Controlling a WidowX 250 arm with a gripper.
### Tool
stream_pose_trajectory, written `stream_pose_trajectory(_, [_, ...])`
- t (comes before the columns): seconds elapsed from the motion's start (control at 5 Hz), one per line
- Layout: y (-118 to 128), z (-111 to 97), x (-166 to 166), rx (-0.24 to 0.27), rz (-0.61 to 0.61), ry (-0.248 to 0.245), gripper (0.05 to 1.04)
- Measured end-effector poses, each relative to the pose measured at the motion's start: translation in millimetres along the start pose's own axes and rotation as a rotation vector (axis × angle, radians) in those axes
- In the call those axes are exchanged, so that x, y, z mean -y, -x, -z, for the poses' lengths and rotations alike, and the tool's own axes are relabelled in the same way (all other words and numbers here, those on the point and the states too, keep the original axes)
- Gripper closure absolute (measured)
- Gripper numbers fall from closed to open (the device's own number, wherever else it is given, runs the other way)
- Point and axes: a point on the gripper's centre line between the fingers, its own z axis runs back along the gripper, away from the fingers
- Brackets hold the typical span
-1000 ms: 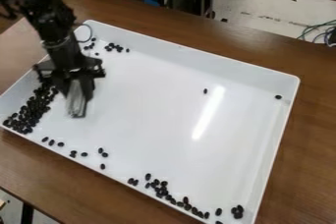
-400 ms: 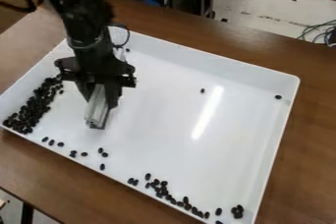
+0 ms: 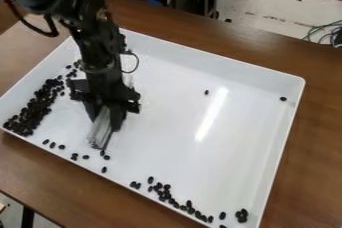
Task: Sweep into pile
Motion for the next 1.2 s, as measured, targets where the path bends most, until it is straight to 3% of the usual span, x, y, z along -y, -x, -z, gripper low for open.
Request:
stream_pose_trajectory(0.2, [-1, 0, -1, 0.004, -0.007, 0.019, 0.677])
stream_pose_trajectory(0.4, [7, -3, 2, -0.018, -0.002, 0.020, 0.366])
stream_pose_trajectory(0.6, [9, -34, 4, -0.020, -0.035, -0.037, 0.095])
stream_pose_trajectory(0.8, [11, -64, 14, -0.022, -0.041, -0.089, 0.073])
stream_pose_trajectory(1.0, [7, -84, 33, -0.015, -0.015, -0.111, 0.083])
stream_pose_trajectory(1.2, [4, -92, 64, 0.017, 0.058, -0.086, 0.084])
